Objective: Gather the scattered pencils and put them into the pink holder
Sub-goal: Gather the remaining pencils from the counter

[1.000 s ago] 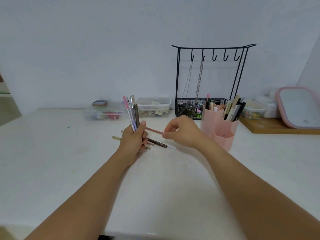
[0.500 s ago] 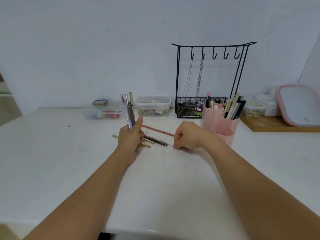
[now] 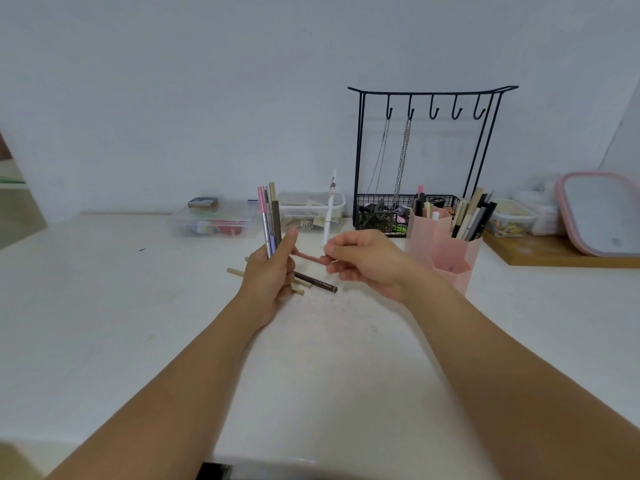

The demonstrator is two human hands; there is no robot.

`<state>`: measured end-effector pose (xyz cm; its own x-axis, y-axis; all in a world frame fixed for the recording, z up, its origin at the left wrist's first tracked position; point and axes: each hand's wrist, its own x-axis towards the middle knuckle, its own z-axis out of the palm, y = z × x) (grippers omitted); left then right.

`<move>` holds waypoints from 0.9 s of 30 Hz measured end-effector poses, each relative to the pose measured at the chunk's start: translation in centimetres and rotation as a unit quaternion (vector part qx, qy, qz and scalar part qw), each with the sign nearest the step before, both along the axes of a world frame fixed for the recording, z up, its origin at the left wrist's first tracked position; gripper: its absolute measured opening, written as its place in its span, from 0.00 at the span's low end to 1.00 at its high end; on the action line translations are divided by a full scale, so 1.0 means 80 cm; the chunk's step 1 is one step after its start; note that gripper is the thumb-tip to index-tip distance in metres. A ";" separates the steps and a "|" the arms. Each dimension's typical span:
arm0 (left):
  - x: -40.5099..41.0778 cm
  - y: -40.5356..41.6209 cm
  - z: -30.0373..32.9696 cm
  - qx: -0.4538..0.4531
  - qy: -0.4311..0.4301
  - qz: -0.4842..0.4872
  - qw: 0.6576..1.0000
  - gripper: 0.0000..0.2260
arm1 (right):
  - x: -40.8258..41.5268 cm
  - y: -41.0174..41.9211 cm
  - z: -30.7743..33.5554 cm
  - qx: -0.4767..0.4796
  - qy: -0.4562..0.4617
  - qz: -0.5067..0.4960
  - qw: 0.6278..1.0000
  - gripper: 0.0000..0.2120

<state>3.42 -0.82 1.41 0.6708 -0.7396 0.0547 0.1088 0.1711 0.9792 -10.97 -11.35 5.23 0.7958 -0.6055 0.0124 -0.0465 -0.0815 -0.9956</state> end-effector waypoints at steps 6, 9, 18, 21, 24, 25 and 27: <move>0.006 -0.002 -0.007 -0.029 -0.024 -0.015 0.999 0.25 | 0.025 0.035 -0.017 -0.004 -0.036 0.008 0.999 0.06; 0.008 -0.004 -0.011 -0.044 -0.035 -0.045 0.997 0.23 | 0.034 0.046 -0.026 -0.043 -0.045 0.002 0.998 0.04; 0.005 -0.006 -0.014 0.015 -0.115 -0.010 0.993 0.24 | 0.035 0.046 -0.034 -0.164 -0.001 -0.045 0.985 0.04; 0.008 -0.003 -0.012 -0.003 -0.082 0.019 0.996 0.22 | 0.034 0.040 -0.031 -0.230 0.014 -0.077 0.970 0.04; 0.009 -0.004 -0.009 -0.015 -0.063 0.035 0.997 0.15 | 0.024 0.018 -0.027 -0.350 0.110 -0.129 0.921 0.02; 0.010 -0.004 -0.010 -0.018 -0.063 0.044 0.997 0.13 | 0.021 0.013 -0.027 -0.375 0.147 -0.125 0.907 0.03; 0.013 -0.003 -0.010 -0.020 -0.057 0.058 0.997 0.11 | 0.017 0.007 -0.030 -0.396 0.197 -0.104 0.891 0.06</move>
<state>4.44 -1.05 0.61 0.7392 -0.6536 0.1628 -0.0256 0.2143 0.9764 -9.63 -10.82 2.82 0.7037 -0.6667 0.2456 -0.4764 -0.6991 -0.5332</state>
